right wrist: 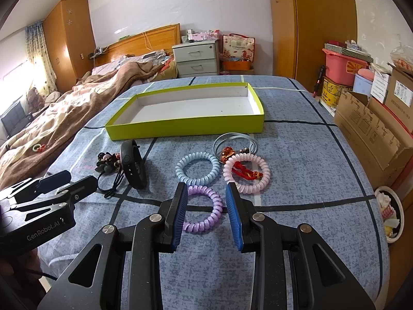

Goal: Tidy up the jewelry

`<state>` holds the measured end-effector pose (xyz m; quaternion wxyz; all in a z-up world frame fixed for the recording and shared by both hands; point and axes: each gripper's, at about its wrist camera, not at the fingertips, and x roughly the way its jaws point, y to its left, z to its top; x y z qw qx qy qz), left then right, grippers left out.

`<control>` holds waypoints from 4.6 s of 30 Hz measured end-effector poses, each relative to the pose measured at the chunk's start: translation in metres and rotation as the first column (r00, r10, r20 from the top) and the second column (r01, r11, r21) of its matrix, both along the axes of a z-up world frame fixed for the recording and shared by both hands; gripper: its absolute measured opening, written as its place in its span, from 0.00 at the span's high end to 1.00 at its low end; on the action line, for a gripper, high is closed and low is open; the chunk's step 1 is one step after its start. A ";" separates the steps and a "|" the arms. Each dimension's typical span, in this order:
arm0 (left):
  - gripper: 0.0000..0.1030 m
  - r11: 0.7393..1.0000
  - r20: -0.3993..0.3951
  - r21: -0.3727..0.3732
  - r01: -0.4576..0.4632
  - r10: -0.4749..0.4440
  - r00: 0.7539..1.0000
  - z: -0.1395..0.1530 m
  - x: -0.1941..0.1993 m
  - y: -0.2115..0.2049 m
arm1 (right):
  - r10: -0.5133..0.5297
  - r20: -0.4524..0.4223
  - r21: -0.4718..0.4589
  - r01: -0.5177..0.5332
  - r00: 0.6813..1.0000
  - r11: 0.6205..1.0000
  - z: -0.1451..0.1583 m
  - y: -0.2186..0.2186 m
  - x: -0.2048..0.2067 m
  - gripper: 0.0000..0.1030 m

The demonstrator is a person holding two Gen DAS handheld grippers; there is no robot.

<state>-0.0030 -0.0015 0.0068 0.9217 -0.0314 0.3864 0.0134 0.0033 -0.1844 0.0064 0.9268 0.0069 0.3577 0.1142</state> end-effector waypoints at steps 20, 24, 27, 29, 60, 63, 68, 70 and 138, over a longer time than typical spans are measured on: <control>0.37 0.992 -0.027 -0.124 0.017 -0.020 0.999 -0.006 0.009 0.043 | 0.259 0.030 0.085 -0.261 0.965 0.962 0.007 0.037 0.011 0.44; 0.37 0.987 -0.033 -0.161 0.011 -0.017 0.999 -0.008 0.010 0.055 | 0.275 -0.033 0.087 -0.271 0.961 0.959 -0.002 0.052 0.032 0.44; 0.37 0.986 -0.037 -0.168 0.013 -0.019 0.999 -0.008 0.011 0.060 | 0.290 -0.040 0.071 -0.287 0.956 0.955 -0.005 0.061 0.038 0.44; 0.37 0.986 -0.048 -0.165 0.004 -0.012 0.999 -0.010 0.012 0.064 | 0.310 -0.048 0.084 -0.306 0.949 0.948 -0.006 0.065 0.040 0.44; 0.37 0.981 -0.076 -0.180 0.076 -0.091 0.993 -0.012 0.047 0.059 | 0.284 -0.118 0.144 -0.267 0.951 0.953 -0.014 0.044 0.060 0.85; 0.37 0.978 -0.075 -0.179 0.109 -0.124 0.989 -0.009 0.054 0.051 | 0.264 -0.104 0.157 -0.246 0.959 0.956 -0.008 0.034 0.061 0.85; 0.37 0.966 -0.061 -0.165 0.198 -0.211 0.976 -0.001 0.065 0.028 | 0.252 -0.082 0.173 -0.235 0.964 0.957 0.003 0.023 0.061 0.85; 0.37 0.960 -0.058 -0.144 0.242 -0.252 0.966 -0.001 0.070 0.016 | 0.251 -0.073 0.179 -0.235 0.965 0.955 0.006 0.020 0.063 0.85; 0.87 0.970 -0.108 -0.122 0.211 -0.225 0.968 0.018 0.198 0.029 | 0.123 -0.066 0.172 -0.111 0.990 0.979 0.030 -0.038 0.225 0.85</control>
